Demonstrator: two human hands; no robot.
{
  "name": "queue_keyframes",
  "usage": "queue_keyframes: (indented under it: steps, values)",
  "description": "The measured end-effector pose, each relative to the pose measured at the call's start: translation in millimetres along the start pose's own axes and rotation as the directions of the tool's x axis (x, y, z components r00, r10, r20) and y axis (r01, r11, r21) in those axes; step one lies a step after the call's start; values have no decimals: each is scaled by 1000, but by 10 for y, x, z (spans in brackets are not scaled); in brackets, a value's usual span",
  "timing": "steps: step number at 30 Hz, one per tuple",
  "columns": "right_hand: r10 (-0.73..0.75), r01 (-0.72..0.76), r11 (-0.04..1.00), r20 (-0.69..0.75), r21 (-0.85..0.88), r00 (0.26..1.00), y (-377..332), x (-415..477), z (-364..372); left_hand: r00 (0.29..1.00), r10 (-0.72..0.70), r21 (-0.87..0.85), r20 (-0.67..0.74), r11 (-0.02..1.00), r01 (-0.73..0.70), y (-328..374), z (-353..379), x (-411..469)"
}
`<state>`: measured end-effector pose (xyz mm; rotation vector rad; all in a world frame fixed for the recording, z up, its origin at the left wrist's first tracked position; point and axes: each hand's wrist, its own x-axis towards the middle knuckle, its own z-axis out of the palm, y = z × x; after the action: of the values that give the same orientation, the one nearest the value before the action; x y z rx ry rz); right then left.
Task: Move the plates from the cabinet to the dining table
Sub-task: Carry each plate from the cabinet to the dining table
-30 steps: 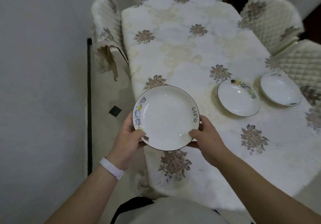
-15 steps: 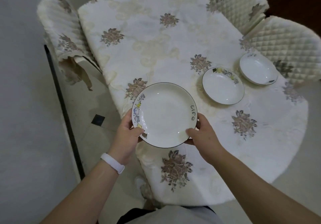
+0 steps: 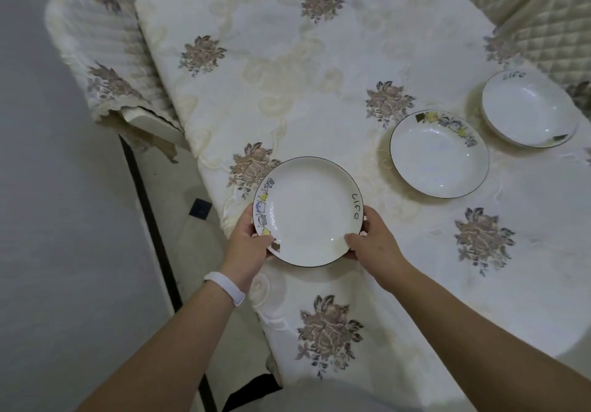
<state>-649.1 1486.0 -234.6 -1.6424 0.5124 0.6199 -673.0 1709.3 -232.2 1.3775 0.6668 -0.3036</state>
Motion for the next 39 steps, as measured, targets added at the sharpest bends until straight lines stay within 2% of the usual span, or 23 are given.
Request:
queue_keyframes:
  steps: [6, 21, 25, 28, 30, 32, 35, 37, 39]
  values:
    - [30, -30, 996, 0, -89, 1000, 55, 236, -22, 999, 12, 184, -31, 983, -6, -138, 18, 205]
    - [47, -45, 980, 5, -196, 999, -36, 260, -47, 998, -45, 246, -45, 968, 55, -102, 13, 270]
    - [42, -42, 963, -5, -267, 999, -108, 155, -99, 996, -72, 273, -44, 959, 81, -13, -1, 198]
    - [-17, 0, 936, -46, -353, 999, -132, -28, -136, 997, -58, 364, -46, 929, 71, 39, -100, 63]
    - [-91, 57, 896, -56, -439, 994, -129, -193, -157, 1000, -10, 464, -28, 885, 22, 83, -190, -68]
    - [-181, 123, 832, -55, -541, 982, -124, -382, -172, 994, 111, 561, 5, 822, -95, 110, -290, -203]
    - [-313, 202, 715, -48, -670, 948, -116, -711, -174, 953, 294, 689, 76, 675, -263, 160, -443, -358]
    - [-372, 218, 623, -39, -751, 927, -121, -931, -172, 908, 380, 746, 177, 550, -376, 196, -518, -455]
    - [-434, 234, 528, -22, -816, 901, -113, -1140, -162, 834, 466, 792, 295, 369, -486, 237, -558, -555]
